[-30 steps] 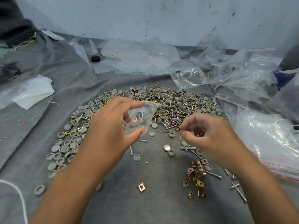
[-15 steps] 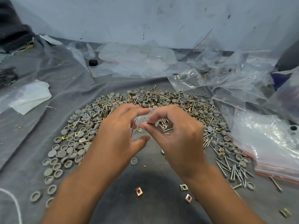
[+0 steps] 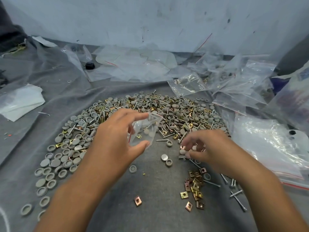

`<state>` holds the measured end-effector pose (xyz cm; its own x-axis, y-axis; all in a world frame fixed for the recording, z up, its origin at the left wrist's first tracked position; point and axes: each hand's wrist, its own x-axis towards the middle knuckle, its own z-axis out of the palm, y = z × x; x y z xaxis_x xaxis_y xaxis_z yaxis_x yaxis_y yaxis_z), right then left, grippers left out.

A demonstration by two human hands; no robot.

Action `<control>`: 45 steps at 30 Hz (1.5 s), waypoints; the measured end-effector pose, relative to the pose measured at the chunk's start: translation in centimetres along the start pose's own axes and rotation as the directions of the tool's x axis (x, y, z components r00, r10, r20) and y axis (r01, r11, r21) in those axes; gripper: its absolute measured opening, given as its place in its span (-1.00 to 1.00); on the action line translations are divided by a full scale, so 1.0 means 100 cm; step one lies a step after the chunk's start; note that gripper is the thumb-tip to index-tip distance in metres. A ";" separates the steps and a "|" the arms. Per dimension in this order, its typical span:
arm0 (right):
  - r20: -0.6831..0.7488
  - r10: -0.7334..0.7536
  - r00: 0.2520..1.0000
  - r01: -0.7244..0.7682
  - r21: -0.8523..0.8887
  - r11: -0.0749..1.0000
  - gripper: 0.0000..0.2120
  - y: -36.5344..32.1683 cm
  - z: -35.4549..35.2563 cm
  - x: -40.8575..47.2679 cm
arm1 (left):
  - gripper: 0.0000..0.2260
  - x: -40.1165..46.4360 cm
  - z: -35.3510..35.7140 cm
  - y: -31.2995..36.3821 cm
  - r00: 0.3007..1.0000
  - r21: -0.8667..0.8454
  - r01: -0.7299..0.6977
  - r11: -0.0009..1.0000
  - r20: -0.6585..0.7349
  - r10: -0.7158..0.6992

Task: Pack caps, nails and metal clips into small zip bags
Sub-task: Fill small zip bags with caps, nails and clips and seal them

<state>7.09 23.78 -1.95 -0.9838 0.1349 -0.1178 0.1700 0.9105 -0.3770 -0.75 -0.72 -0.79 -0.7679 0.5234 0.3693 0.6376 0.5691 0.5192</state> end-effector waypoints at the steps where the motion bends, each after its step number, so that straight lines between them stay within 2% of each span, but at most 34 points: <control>1: 0.069 0.006 0.998 -0.002 -0.070 0.998 -0.81 0.001 0.003 0.001 | -0.43 0.000 0.000 0.000 1.000 0.002 0.000 1.000 0.005 0.000; 3: 0.101 0.013 0.995 0.000 -0.127 0.992 -0.83 -0.002 0.008 0.004 | -0.43 0.000 0.001 -0.001 1.000 0.001 -0.002 1.000 0.007 0.002; 8: 0.080 0.025 0.996 -0.017 -0.092 0.996 -0.78 -0.001 0.012 0.005 | -0.43 0.001 0.002 -0.001 1.000 0.003 -0.001 1.000 0.010 0.001; 11: 0.092 0.003 0.996 0.004 -0.076 0.997 -0.82 0.001 0.012 0.002 | -0.43 0.001 0.003 0.000 1.000 0.012 -0.006 1.000 0.018 0.005; 14: 0.044 -0.009 0.999 0.012 -0.058 0.998 -0.86 0.006 0.011 0.000 | -0.42 0.001 0.004 0.000 1.000 0.010 -0.008 1.000 0.025 0.007; 16: -0.040 -0.040 0.998 0.038 -0.043 0.998 -0.85 0.007 0.010 0.000 | -0.42 0.001 0.004 0.000 1.000 0.006 -0.011 1.000 0.023 0.011; 18: -0.212 -0.094 0.973 0.121 0.117 0.986 -0.86 0.003 0.007 0.000 | -0.43 0.002 0.005 -0.001 1.000 0.003 -0.011 1.000 0.023 0.011; 21: -0.507 -0.153 0.849 0.362 0.346 0.865 -0.92 -0.020 0.004 -0.004 | -0.42 0.002 0.006 0.001 1.000 0.003 -0.009 1.000 0.024 0.009; 23: -0.593 -0.181 0.785 0.467 0.372 0.802 -0.92 -0.037 0.008 -0.008 | -0.42 0.003 0.007 0.002 1.000 0.000 -0.014 1.000 0.026 0.014; 26: -0.633 -0.204 0.747 0.507 0.344 0.791 -0.90 -0.055 0.017 -0.008 | -0.43 0.003 0.010 0.004 0.999 0.000 -0.023 1.000 0.025 0.023; 31: -0.510 -0.248 0.823 0.402 0.216 0.890 -0.77 -0.055 0.020 -0.003 | -0.46 0.004 0.011 0.005 0.999 -0.018 -0.038 0.999 0.016 0.038; 34: -0.569 -0.178 0.803 0.376 0.252 0.892 -0.83 -0.041 0.007 -0.006 | -0.42 0.004 0.010 0.003 0.999 -0.005 -0.026 1.000 0.018 0.026; 36: -0.533 -0.109 0.839 0.293 0.272 0.917 -0.89 -0.028 -0.003 -0.009 | -0.42 0.003 0.009 0.001 1.000 -0.008 -0.019 1.000 0.017 0.019; 38: -0.405 -0.015 0.914 0.121 0.236 0.964 -0.90 -0.013 -0.008 -0.010 | -0.42 0.003 0.008 0.000 1.000 -0.021 -0.019 1.000 0.017 0.019; 40: -0.180 0.089 0.980 -0.062 0.155 0.986 -0.87 -0.002 -0.008 -0.014 | -0.42 0.003 0.007 -0.001 1.000 -0.022 -0.018 1.000 0.019 0.018; 42: 0.045 0.175 0.984 -0.177 0.049 0.983 -0.83 0.000 -0.004 -0.019 | -0.43 0.003 0.007 -0.001 1.000 -0.009 -0.020 1.000 0.018 0.020; 43: 0.095 0.206 0.974 -0.206 -0.007 0.978 -0.82 -0.001 -0.001 -0.021 | -0.43 0.003 0.007 -0.002 1.000 -0.006 -0.019 1.000 0.015 0.019; 45: 0.058 0.224 0.973 -0.216 -0.124 0.969 -0.80 -0.004 0.004 -0.021 | -0.44 0.004 0.006 -0.002 1.000 -0.004 -0.014 1.000 0.010 0.014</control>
<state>9.15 23.03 -1.89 -0.9157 0.3127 -0.2523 0.3700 0.9012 -0.2258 -1.14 -0.21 -1.21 -0.7581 0.5378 0.3688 0.6482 0.5589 0.5172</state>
